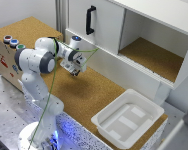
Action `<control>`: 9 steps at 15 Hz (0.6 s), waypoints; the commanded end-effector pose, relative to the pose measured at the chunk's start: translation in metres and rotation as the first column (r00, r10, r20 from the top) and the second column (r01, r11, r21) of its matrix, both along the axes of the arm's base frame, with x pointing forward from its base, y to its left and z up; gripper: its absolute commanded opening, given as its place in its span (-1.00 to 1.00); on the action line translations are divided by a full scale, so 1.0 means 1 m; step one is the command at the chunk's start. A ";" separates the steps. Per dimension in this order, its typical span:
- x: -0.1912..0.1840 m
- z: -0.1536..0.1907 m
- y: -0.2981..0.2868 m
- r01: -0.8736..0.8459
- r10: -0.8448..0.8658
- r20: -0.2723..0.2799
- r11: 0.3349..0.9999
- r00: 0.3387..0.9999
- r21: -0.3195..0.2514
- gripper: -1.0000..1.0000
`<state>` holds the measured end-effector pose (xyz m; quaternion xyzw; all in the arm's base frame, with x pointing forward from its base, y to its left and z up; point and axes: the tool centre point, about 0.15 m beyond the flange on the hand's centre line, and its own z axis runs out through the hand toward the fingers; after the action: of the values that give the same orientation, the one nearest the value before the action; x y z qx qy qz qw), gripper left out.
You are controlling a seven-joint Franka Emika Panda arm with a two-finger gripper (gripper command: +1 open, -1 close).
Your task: Rotate the purple block 90 degrees to the right
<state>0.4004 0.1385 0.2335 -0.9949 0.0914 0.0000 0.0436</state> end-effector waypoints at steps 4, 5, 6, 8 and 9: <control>-0.004 -0.014 -0.001 0.532 -0.530 -0.094 0.847 0.843 -0.009 -1.00; -0.006 -0.014 -0.005 0.594 -0.592 -0.082 0.804 0.802 -0.001 -1.00; -0.008 -0.016 -0.010 0.652 -0.649 -0.078 0.758 0.756 0.020 -1.00; -0.005 -0.014 -0.023 0.728 -0.727 -0.060 0.686 0.684 -0.015 -1.00; 0.001 -0.008 -0.030 0.735 -0.736 -0.021 0.677 0.677 -0.029 -1.00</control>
<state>0.3955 0.1314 0.2246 -0.9135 0.4035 0.0322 0.0403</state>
